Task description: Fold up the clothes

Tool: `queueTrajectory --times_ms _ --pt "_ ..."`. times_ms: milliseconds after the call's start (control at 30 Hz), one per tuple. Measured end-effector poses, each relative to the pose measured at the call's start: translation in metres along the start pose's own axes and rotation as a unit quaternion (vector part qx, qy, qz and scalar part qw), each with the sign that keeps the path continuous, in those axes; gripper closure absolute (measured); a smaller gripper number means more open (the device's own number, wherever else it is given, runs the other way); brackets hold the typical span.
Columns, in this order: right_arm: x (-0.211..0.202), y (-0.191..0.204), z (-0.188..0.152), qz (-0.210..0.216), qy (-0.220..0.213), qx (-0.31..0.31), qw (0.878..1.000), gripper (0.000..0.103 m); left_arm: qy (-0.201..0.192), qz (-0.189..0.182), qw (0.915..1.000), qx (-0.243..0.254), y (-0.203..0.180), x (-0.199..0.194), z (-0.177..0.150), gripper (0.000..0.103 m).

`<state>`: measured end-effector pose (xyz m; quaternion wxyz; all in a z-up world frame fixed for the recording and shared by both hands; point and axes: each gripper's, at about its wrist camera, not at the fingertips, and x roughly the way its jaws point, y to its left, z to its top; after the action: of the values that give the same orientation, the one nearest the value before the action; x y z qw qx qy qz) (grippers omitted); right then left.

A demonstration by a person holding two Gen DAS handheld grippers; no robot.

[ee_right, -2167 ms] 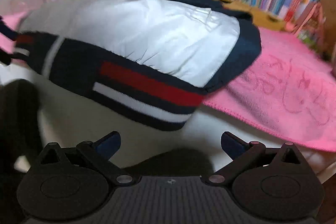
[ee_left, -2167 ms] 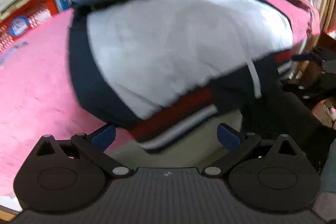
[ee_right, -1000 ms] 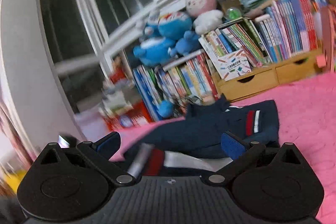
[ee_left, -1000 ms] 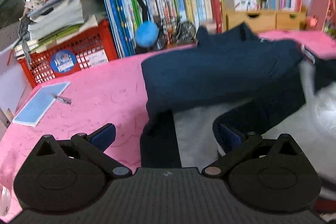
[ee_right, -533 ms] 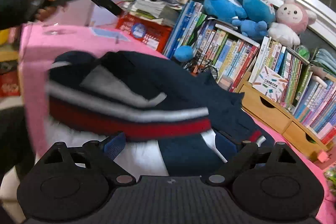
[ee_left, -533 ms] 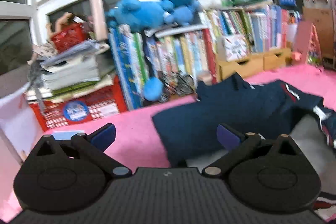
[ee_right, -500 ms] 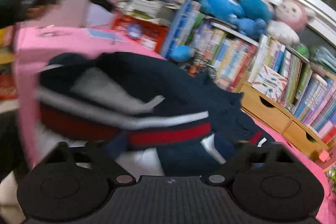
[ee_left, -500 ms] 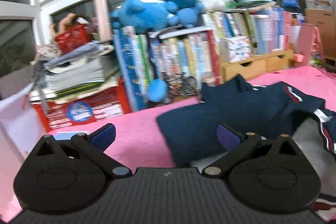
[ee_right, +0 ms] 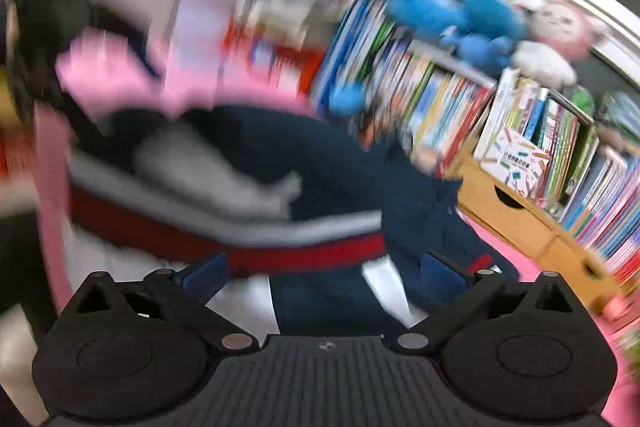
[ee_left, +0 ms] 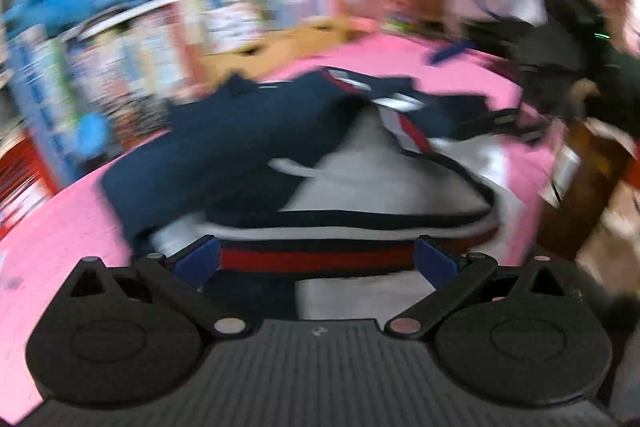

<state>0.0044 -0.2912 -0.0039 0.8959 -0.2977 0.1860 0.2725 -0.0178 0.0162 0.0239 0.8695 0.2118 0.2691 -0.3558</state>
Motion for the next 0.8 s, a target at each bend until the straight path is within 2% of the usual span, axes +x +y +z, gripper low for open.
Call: queueTrajectory --times_ms 67,100,167,200,267,367,400,500,533,667,800 --pt "0.018 0.012 -0.003 -0.024 0.032 -0.025 0.999 0.002 0.012 0.005 0.9997 0.021 -0.012 0.013 0.004 0.0" --pt "0.024 0.008 -0.001 -0.059 0.032 -0.006 0.998 0.003 0.018 0.01 0.9994 0.029 -0.014 0.018 0.005 0.0" --pt "0.036 -0.001 0.001 -0.127 0.033 0.036 0.991 0.003 0.021 0.048 0.998 0.035 -0.01 0.026 0.009 0.0" --pt "0.039 -0.019 0.001 -0.157 0.035 0.095 0.982 0.002 0.022 0.068 0.9968 0.037 -0.008 0.03 0.011 0.0" --pt "0.045 -0.056 -0.003 -0.201 0.049 0.221 0.953 0.001 0.028 0.119 0.9924 0.02 0.006 0.039 0.016 0.0" --pt "0.045 -0.077 -0.017 -0.199 0.069 0.291 0.933 0.001 0.065 0.198 0.9772 -0.042 0.038 0.058 0.016 0.0" --pt "0.044 -0.074 -0.02 -0.196 0.066 0.28 0.938 0.001 0.071 0.196 0.9756 -0.07 0.048 0.06 0.015 0.0" --pt "0.033 -0.059 -0.03 -0.183 0.05 0.235 0.953 0.0 0.077 0.158 0.9707 -0.164 0.073 0.062 0.005 0.0" --pt "0.028 -0.06 -0.031 -0.165 0.037 0.239 0.956 0.0 0.075 0.151 0.9682 -0.185 0.077 0.058 0.004 0.0" --pt "0.021 -0.071 -0.032 -0.086 -0.018 0.259 0.962 0.0 0.028 0.108 0.9685 -0.222 0.09 0.029 0.009 0.0" --pt "0.032 -0.078 -0.019 -0.046 -0.022 0.254 0.966 0.0 -0.012 0.071 0.965 -0.252 0.105 0.017 0.013 0.0"
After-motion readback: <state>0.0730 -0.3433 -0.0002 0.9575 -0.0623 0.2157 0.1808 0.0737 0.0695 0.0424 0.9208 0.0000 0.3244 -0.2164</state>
